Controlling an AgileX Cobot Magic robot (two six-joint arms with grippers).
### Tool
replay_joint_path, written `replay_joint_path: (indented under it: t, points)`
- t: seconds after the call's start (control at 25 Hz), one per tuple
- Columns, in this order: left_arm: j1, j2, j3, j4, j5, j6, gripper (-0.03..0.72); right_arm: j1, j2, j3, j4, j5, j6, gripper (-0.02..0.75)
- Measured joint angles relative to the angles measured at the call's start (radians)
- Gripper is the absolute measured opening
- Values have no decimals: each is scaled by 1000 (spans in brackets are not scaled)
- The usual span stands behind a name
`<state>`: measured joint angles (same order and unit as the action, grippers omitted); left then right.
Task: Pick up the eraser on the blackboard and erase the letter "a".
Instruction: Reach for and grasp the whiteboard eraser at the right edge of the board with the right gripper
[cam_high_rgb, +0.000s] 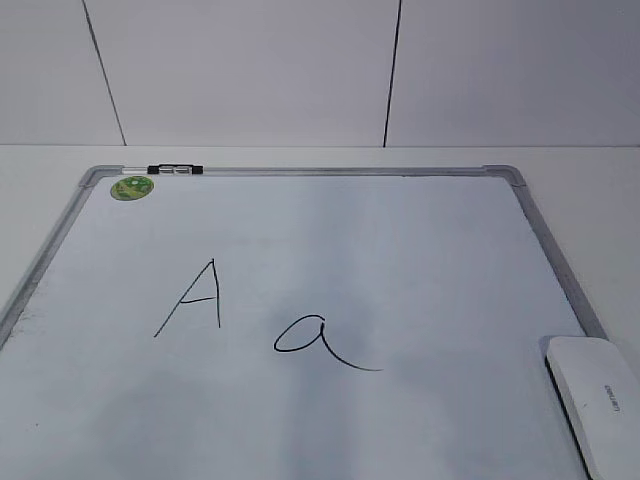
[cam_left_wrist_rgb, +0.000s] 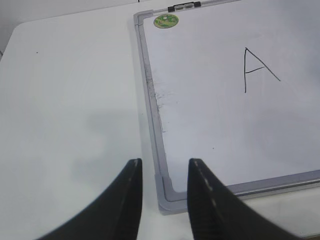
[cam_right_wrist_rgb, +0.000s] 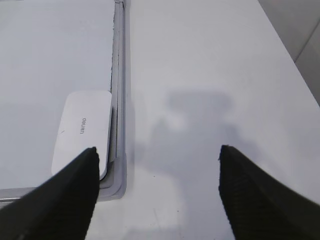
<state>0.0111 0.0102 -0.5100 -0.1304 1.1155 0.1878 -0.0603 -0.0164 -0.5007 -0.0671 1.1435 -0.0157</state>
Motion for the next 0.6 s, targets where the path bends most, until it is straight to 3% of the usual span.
replay_joint_path:
  t: [0.6]
  points:
    - [0, 0, 0, 0, 0, 0, 235, 0, 0, 0, 0, 0, 0, 592]
